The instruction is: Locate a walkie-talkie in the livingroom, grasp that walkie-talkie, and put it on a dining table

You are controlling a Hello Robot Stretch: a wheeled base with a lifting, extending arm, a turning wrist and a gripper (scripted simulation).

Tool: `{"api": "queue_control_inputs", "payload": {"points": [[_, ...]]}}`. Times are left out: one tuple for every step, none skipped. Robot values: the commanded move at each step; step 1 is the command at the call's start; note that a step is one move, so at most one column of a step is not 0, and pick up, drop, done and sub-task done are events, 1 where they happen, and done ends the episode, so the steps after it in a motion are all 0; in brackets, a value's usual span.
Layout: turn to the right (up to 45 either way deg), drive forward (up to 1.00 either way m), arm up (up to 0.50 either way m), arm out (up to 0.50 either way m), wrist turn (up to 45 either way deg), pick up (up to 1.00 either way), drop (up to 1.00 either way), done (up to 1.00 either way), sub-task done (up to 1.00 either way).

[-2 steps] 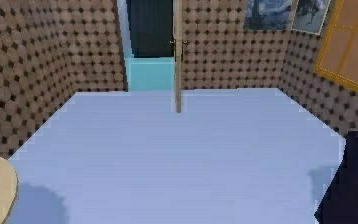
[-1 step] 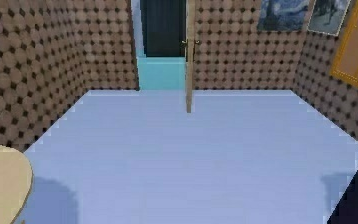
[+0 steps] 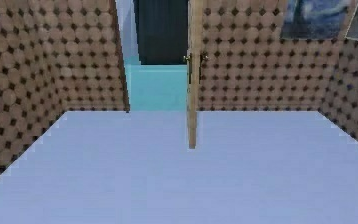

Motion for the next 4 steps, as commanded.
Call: {"api": "queue_control_inputs", "payload": {"points": [[-36.0,0.00,0.00,0.00,0.0,0.00,0.00,0.00,0.00],[0.0,0.85,0.00,0.00,0.0,0.00,0.00,0.00,0.00],[-45.0,0.00,0.00,0.00,0.0,0.00,0.00,0.00,0.00],[-9.0,0.00,0.00,0.00,0.0,0.00,0.00,0.00,0.00]]}}
